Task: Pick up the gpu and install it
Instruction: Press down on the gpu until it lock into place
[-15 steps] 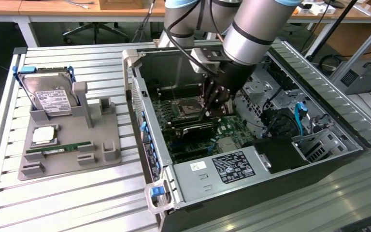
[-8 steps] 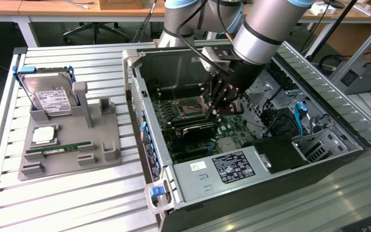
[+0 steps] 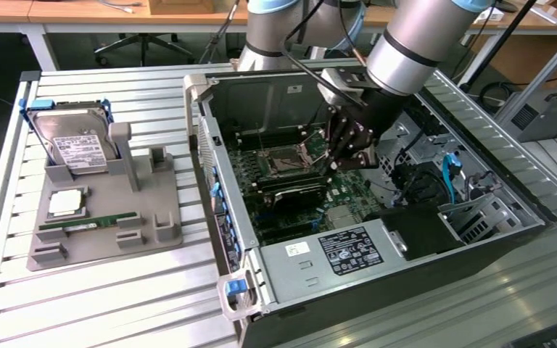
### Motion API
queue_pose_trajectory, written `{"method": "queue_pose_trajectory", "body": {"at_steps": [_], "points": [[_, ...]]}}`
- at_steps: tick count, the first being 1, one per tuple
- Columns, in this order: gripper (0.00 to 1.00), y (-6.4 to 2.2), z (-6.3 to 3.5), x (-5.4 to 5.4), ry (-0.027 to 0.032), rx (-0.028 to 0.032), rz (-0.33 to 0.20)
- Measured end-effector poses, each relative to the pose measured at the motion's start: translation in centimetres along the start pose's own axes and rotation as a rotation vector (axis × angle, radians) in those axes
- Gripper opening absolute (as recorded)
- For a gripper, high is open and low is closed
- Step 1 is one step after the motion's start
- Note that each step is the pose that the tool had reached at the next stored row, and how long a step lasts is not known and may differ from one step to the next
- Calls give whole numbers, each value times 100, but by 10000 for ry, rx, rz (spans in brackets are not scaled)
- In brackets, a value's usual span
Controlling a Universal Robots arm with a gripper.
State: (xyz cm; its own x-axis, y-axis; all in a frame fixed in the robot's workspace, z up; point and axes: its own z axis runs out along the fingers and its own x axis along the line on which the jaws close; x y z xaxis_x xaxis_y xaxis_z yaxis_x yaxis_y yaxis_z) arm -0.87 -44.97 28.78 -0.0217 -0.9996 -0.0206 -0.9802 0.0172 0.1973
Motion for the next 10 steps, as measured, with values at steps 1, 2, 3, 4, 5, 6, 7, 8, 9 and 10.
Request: {"method": "queue_pose_trajectory", "body": {"at_steps": [1,2,3,4,5,6,7,8,9,10], "points": [[11,-15,-3,0,-1,-9,0],[11,-27,-5,-1,-2,-13,0],[11,-32,-5,-1,-2,-15,0],[11,-34,-6,-1,-2,-16,1],[11,-34,-6,-1,-2,-16,2],[11,-34,-6,-1,-2,-16,2],[11,-35,-6,-1,-2,-16,1],[11,-35,-6,-1,-2,-16,1],[11,-35,-6,-1,-2,-16,1],[11,-35,-6,-1,-2,-16,1]]}}
